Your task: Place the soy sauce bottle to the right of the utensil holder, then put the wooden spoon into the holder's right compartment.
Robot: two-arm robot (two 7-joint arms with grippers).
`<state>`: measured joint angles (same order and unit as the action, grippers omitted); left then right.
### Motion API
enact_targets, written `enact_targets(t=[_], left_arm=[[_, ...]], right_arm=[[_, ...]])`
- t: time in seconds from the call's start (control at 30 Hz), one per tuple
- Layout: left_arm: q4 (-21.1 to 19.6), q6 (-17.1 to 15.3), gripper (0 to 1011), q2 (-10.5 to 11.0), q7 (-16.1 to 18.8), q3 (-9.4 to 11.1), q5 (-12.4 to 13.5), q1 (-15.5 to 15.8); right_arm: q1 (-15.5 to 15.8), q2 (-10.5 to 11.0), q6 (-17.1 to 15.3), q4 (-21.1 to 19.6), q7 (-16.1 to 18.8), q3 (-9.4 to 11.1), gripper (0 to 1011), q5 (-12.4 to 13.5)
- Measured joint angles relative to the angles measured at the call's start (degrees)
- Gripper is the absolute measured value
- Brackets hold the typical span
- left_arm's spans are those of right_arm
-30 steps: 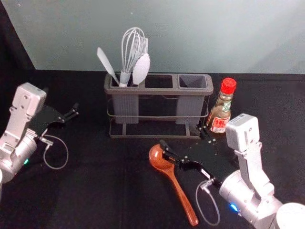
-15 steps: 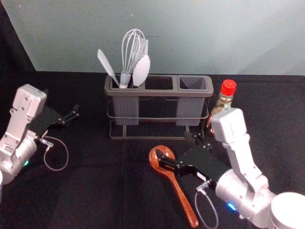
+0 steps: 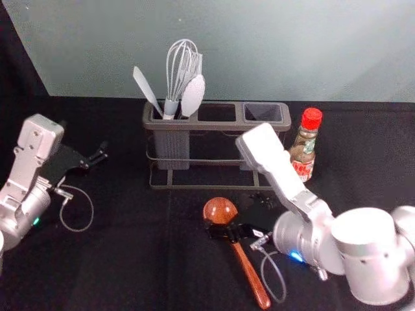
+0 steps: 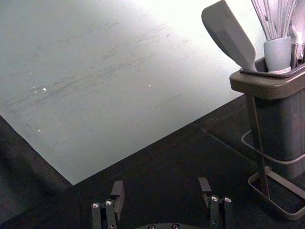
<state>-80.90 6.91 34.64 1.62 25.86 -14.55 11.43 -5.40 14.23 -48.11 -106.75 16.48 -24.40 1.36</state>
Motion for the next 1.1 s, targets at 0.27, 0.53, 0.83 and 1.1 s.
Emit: enact_targets(t=[0.27,0.53,0.83,1.1], left_arm=[[0.00,0.00,1011,0.00,0.00,0.00,0.00,0.00],[0.00,0.00,1011,0.00,0.00,0.00,0.00,0.00],[0.00,0.00,1010,0.00,0.00,0.00,0.00,0.00],[0.00,0.00,1011,0.00,0.00,0.00,0.00,0.00]], right_arm=[[-4.17,-2.36,-7.99,3.11,0.91,-0.97,1003,-1.23],[-6.57,-3.96,-10.44,6.91,1.87,-1.07,1002,-2.19],[-7.97,-5.16,-10.49,9.77,3.35,-0.62,1003,-2.72],[-9.29,-6.08,-10.70,12.03,4.07,-0.74,1002,-3.79]])
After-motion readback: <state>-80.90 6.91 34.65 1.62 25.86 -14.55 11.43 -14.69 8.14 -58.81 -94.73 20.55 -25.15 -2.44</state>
